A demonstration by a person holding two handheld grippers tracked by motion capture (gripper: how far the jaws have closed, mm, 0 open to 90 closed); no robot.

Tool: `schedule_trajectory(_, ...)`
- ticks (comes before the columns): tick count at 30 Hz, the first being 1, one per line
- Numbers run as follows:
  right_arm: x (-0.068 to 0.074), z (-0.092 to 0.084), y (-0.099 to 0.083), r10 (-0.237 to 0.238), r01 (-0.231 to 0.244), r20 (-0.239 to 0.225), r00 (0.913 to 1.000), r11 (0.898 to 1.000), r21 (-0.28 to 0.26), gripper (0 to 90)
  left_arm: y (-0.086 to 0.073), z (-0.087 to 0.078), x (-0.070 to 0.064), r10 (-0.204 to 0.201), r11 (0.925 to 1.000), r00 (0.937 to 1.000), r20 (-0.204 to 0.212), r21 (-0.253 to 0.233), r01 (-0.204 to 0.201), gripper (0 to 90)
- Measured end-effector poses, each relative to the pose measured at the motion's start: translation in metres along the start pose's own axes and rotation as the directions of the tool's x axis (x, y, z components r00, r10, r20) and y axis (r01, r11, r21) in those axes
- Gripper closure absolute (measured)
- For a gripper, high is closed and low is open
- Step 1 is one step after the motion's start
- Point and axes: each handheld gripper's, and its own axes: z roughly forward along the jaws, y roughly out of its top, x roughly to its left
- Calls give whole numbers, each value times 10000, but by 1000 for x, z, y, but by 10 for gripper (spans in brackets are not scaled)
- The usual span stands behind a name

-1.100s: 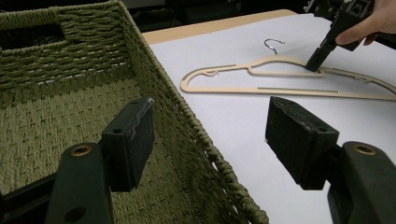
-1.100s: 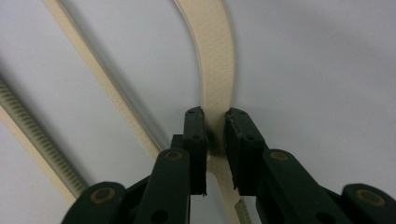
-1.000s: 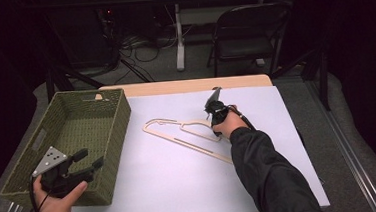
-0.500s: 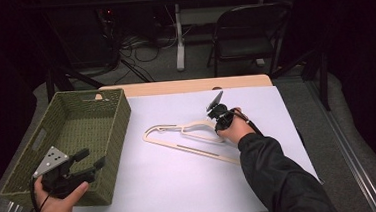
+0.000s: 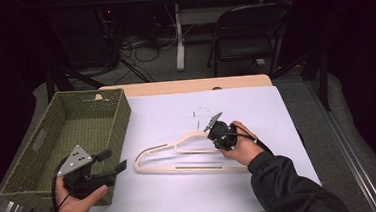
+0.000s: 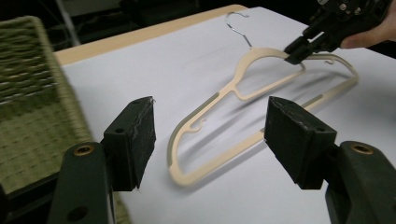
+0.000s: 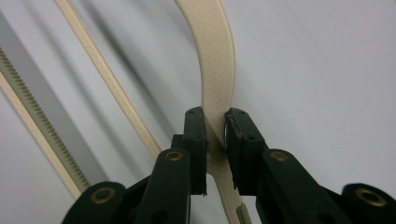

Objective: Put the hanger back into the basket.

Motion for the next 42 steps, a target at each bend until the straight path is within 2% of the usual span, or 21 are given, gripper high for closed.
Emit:
schedule_trajectory(1,3,-2,-2,-266,267,84,9996,9996,-76,786,1,4,-3,28,10000,9999,153,60,-29,340)
schedule_trajectory(2,6,-7,-3,-547,540,366,9978,9984,194,786,3,9,-7,80,9999,9996,279,134,-84,341)
schedule_trajectory(4,10,-9,-7,-865,871,209,9960,9957,-310,786,6,17,-13,183,9995,9985,521,241,-196,346)
schedule_trajectory(5,13,-11,-9,-1034,1042,438,9937,9944,-172,786,7,21,-15,229,9993,9976,652,281,-248,351)
schedule_trajectory(6,16,-13,-12,-1270,1287,502,9906,9912,-308,786,8,24,-17,226,9992,9968,769,315,-251,361)
schedule_trajectory(9,19,-15,-16,-1521,1553,592,9866,9864,-544,785,12,37,-22,211,9984,9951,963,493,-259,363)
schedule_trajectory(12,22,-18,-19,-1737,1789,627,9828,9798,-898,786,15,51,-27,326,9957,9900,1370,815,-441,389)
schedule_trajectory(14,24,-20,-21,-2127,2190,675,9748,9700,-1059,786,17,59,-30,392,9937,9872,1543,975,-547,389)
schedule_trajectory(17,28,-21,-23,-2166,2246,742,9734,9663,-1261,786,21,69,-32,412,9909,9842,1724,1190,-624,390)
schedule_trajectory(18,30,-22,-25,-2386,2478,779,9680,9581,-1437,786,22,71,-33,389,9898,9832,1782,1284,-625,398)
schedule_trajectory(19,30,-22,-25,-2386,2478,779,9680,9581,-1437,786,23,74,-34,345,9889,9823,1841,1358,-602,398)
schedule_trajectory(21,32,-24,-27,-2482,2586,837,9651,9537,-1539,786,25,80,-36,490,9852,9773,2063,1509,-812,398)
schedule_trajectory(26,36,-27,-28,-2756,2910,1065,9554,9400,-1782,786,26,93,-36,705,9763,9744,2134,1858,-1114,397)
schedule_trajectory(27,36,-27,-28,-2775,2941,1106,9543,9378,-1846,786,26,94,-35,671,9761,9731,2203,1877,-1098,404)
schedule_trajectory(28,36,-28,-28,-2926,3100,1157,9492,9327,-1843,786,26,97,-34,543,9768,9714,2311,1895,-997,413)
schedule_trajectory(30,38,-28,-29,-2900,3098,1244,9489,9311,-1925,786,27,102,-31,143,9758,9640,2655,2065,-713,430)
schedule_trajectory(32,39,-29,-29,-3093,3320,1355,9412,9209,-2041,786,26,107,-30,58,9751,9608,2772,2115,-668,431)
schedule_trajectory(36,41,-29,-29,-3146,3404,1459,9379,9158,-2133,786,25,117,-29,131,9660,9566,2911,2434,-872,441)
schedule_trajectory(38,42,-28,-29,-3178,3441,1481,9365,9143,-2136,785,23,123,-28,-14,9627,9515,3078,2579,-820,447)
schedule_trajectory(40,42,-29,-29,-3357,3650,1593,9284,9042,-2220,785,21,129,-27,-118,9568,9450,3267,2782,-843,449)
schedule_trajectory(42,43,-28,-29,-3286,3577,1578,9312,9072,-2216,785,19,134,-27,-222,9503,9397,3412,2990,-861,453)
